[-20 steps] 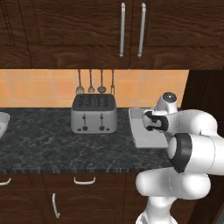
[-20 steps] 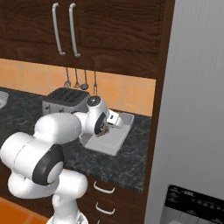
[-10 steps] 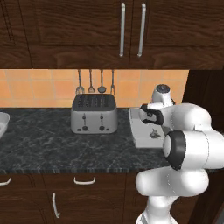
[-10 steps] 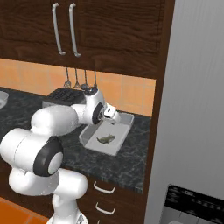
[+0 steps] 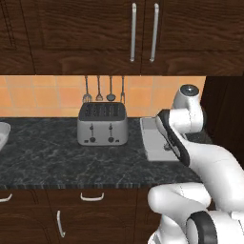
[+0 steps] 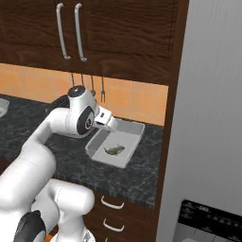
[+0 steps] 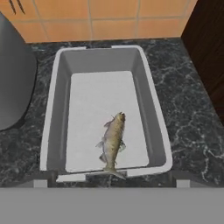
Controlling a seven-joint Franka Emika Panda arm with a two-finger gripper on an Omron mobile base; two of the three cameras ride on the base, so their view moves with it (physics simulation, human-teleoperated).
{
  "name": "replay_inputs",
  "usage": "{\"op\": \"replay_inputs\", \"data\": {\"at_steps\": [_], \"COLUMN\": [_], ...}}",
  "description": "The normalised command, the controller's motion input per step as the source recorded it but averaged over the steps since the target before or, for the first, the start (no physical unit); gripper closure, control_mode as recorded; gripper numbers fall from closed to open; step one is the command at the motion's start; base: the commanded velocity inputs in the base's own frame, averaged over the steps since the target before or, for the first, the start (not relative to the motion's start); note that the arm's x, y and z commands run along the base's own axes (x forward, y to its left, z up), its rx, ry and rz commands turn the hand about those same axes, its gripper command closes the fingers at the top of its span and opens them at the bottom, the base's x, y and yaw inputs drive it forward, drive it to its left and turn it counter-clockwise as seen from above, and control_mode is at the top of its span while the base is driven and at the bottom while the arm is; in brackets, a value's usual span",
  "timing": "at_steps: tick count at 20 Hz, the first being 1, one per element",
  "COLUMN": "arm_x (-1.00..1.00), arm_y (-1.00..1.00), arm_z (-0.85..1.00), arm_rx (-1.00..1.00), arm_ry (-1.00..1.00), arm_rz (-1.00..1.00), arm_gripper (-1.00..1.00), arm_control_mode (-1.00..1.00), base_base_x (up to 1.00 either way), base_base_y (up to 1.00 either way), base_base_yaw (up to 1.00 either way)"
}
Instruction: Place one garlic and one fish in each tupperware on the nearby counter, to pack two identical lunches.
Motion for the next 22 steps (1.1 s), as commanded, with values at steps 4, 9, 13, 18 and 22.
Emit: {"op": "replay_inputs", "data": {"at_steps": [4, 9, 13, 18, 22], "arm_x": [-0.94, -0.39, 0.00, 0.00, 0.00], "arm_y": [0.29, 0.06, 0.00, 0.00, 0.00], "arm_z": [0.49, 0.00, 0.00, 0.00, 0.00], "arm_rx": [-0.01, -0.02, 0.00, 0.00, 0.00], "arm_ry": [-0.02, 0.01, 0.00, 0.00, 0.00], "arm_rz": [0.03, 0.05, 0.00, 0.00, 0.00], "arm_gripper": [-1.00, -1.00, -1.00, -1.00, -1.00], "arm_control_mode": [-1.00, 1.00, 1.00, 1.00, 1.00], "base_base_x": [0.00, -0.40, -1.00, -1.00, -0.95], "base_base_y": [0.00, 0.00, -0.01, -0.61, -1.00], "base_base_yaw": [0.00, 0.01, 0.02, -0.12, -0.37]}}
